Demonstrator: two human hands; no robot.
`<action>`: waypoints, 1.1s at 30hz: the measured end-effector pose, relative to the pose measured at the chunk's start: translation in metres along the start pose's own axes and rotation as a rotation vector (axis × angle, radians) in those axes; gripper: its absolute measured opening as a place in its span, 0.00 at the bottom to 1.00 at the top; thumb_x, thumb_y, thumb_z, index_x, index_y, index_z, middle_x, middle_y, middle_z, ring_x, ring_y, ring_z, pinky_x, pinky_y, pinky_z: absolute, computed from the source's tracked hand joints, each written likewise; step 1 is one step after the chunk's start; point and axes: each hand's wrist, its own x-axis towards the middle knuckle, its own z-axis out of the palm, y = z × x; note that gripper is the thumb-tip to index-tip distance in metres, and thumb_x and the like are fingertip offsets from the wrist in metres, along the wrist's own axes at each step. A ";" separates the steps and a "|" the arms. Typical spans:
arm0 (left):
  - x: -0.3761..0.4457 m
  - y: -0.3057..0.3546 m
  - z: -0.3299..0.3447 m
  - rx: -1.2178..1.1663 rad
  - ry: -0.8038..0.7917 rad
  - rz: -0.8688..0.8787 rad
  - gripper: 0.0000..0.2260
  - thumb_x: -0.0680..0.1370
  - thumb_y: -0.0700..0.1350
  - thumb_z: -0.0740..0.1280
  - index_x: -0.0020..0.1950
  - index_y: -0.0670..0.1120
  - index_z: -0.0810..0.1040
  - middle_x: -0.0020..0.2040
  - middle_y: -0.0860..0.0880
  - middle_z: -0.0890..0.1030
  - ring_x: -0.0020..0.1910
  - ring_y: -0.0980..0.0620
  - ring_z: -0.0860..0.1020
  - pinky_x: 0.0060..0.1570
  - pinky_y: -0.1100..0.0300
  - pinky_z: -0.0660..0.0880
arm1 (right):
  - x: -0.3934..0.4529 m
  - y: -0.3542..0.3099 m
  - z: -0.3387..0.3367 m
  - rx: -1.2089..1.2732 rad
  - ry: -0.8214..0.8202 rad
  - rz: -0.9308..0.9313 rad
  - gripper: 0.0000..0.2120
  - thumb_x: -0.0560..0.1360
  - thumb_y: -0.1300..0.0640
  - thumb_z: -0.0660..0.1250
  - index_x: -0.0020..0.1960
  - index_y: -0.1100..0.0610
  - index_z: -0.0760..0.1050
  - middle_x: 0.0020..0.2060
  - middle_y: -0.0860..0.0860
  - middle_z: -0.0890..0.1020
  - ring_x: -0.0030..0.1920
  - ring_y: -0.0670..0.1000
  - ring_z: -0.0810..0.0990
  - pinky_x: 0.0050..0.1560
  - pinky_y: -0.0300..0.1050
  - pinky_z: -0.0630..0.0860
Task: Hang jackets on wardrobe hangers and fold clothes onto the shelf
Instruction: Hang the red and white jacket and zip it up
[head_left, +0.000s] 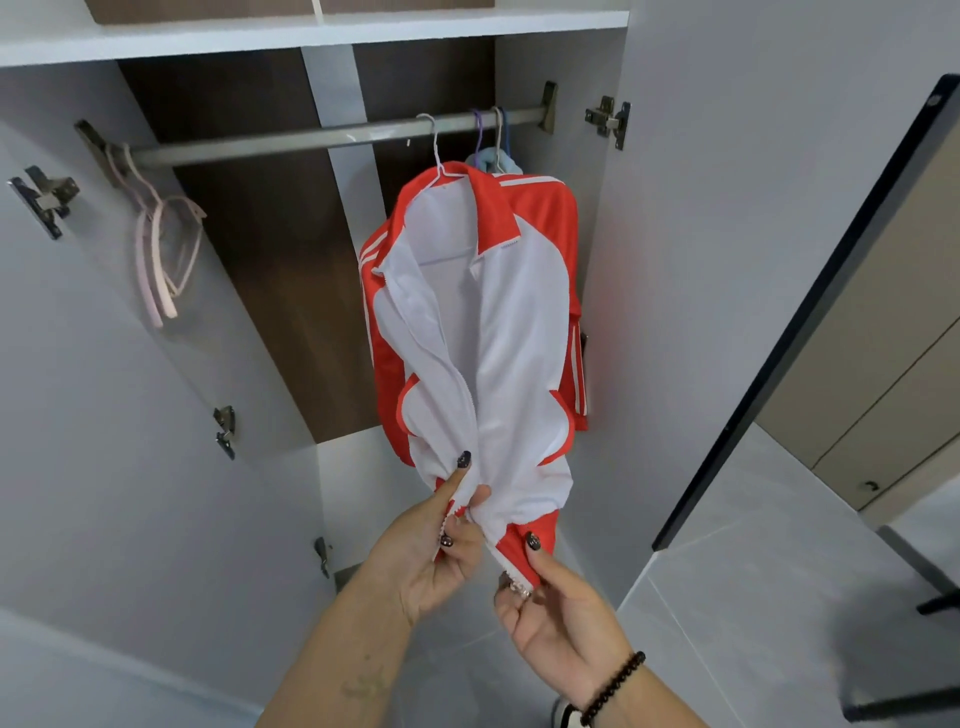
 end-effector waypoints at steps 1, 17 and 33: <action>-0.003 0.001 -0.002 0.009 0.019 0.016 0.14 0.70 0.50 0.70 0.43 0.40 0.73 0.23 0.50 0.69 0.16 0.60 0.65 0.15 0.72 0.61 | -0.004 0.001 -0.001 -0.012 -0.056 0.043 0.21 0.52 0.68 0.82 0.43 0.67 0.82 0.36 0.59 0.82 0.29 0.53 0.79 0.29 0.43 0.78; -0.029 0.019 -0.041 0.554 0.238 0.423 0.17 0.76 0.59 0.65 0.59 0.51 0.80 0.50 0.51 0.85 0.54 0.48 0.82 0.62 0.49 0.75 | -0.007 -0.011 0.015 -0.081 -0.462 0.134 0.16 0.82 0.60 0.49 0.61 0.55 0.74 0.54 0.49 0.75 0.51 0.45 0.72 0.50 0.39 0.67; -0.030 0.023 -0.041 0.160 -0.072 0.405 0.17 0.66 0.36 0.70 0.55 0.37 0.80 0.48 0.41 0.85 0.43 0.48 0.84 0.39 0.59 0.81 | 0.016 -0.017 0.027 -0.520 -0.236 -0.262 0.29 0.43 0.61 0.86 0.41 0.70 0.82 0.37 0.65 0.82 0.35 0.58 0.82 0.37 0.45 0.81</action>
